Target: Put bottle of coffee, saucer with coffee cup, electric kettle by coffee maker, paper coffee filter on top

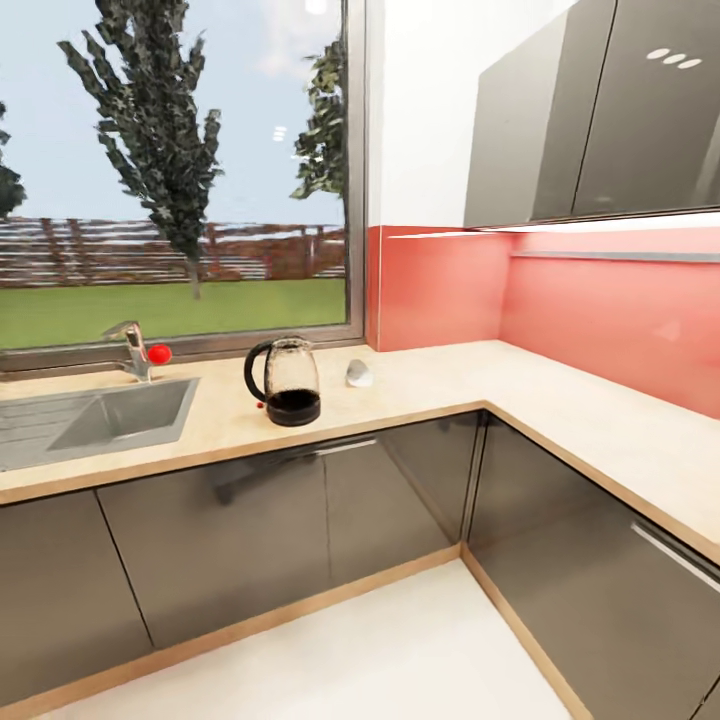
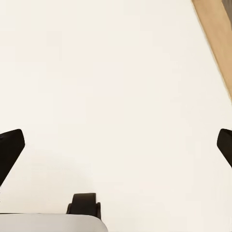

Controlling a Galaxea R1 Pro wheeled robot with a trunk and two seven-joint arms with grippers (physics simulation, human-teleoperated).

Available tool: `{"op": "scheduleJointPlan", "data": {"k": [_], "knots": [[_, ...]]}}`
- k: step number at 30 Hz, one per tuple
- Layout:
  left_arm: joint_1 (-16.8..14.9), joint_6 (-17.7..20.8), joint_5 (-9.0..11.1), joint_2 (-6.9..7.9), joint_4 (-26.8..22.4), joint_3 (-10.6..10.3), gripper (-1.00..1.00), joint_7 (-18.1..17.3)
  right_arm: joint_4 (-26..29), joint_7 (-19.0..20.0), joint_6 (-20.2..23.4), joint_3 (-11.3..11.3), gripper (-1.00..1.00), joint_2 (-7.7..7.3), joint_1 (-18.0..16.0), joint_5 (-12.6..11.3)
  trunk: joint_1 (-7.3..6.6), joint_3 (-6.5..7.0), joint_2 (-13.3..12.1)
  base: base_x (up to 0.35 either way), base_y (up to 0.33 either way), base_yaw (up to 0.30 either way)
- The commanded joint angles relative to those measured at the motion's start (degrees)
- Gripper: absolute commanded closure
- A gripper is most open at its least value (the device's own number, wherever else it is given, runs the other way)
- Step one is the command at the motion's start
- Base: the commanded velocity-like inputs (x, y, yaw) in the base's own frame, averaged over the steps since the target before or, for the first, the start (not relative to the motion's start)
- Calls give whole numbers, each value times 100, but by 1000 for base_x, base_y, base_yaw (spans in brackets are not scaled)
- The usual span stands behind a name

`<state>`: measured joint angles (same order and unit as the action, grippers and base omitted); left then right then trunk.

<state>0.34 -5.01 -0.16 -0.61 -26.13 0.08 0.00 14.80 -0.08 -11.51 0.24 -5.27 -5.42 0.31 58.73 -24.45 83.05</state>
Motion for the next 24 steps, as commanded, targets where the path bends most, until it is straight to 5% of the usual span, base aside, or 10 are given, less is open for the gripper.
{"op": "scheduleJointPlan", "data": {"k": [1, 24], "knots": [[2, -9, -2, -1, -6, 1, -100, 0, -4, -1, -18, 3, -100, -1, -3, 4, 0, -5, 3, 0, 0, 274], [2, -9, -2, -1, -6, 1, -100, 0, -4, -1, -18, 9, -100, 0, -3, 4, 0, -5, 3, 0, 0, 274]]}}
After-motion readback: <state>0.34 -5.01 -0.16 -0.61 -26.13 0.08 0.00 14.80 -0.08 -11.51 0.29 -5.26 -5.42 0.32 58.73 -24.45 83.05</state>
